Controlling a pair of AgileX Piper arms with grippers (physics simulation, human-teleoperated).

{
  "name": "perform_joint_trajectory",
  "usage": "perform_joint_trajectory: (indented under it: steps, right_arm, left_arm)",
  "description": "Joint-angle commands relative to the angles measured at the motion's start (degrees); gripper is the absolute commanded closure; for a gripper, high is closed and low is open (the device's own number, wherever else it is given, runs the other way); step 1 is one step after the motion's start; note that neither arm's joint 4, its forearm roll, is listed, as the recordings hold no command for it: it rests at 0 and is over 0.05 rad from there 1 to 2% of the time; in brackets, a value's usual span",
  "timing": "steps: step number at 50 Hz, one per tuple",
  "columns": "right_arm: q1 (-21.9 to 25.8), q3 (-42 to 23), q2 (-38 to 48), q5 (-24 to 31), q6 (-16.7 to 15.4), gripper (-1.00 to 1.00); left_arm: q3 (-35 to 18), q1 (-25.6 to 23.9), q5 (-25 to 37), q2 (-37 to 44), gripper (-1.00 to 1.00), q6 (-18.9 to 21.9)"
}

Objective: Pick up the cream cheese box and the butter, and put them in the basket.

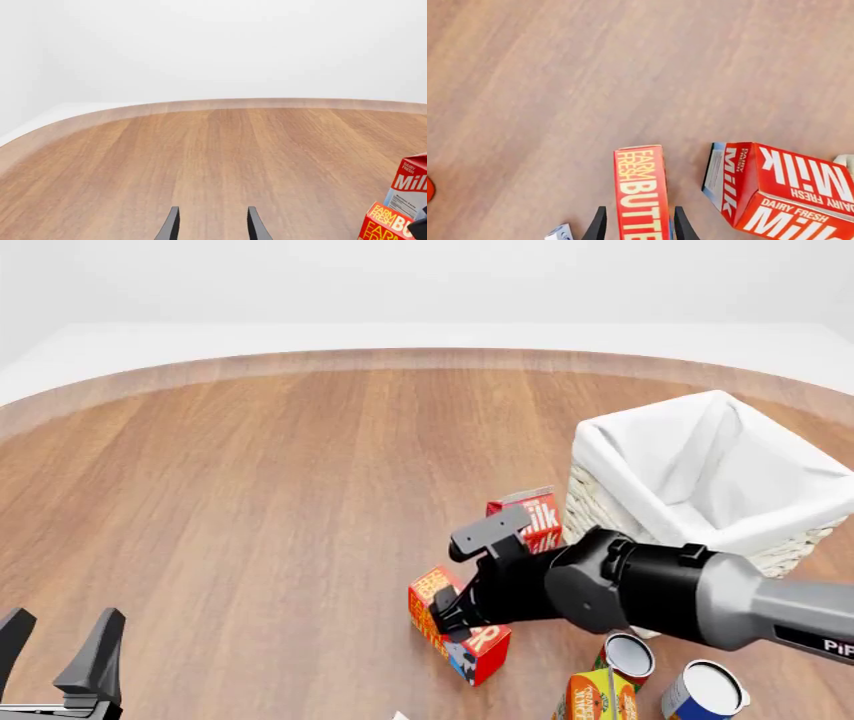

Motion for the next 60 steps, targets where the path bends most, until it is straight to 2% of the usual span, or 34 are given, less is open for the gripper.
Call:
perform_joint_trajectory:
  steps: [1,17,41,60]
  right_arm:
    - [-0.2,0.6,0.7,-0.9,0.2,-1.00]
    - [1.0,2.2,1.8,-3.4,2.1,-1.00]
    - [-0.9,2.0,3.4,-3.7,0.8,-1.00]
    - [0.2,3.6,4.8,-6.6,2.3,-1.00]
  left_arm:
    - [0.0,0.0,0.0,0.0,-1.00,0.0]
    - [0.0,0.0,0.0,0.0,-1.00,0.0]
    - [0.0,0.0,0.0,0.0,-1.00,0.0]
    - [0.0,0.0,0.0,0.0,-1.00,0.0]
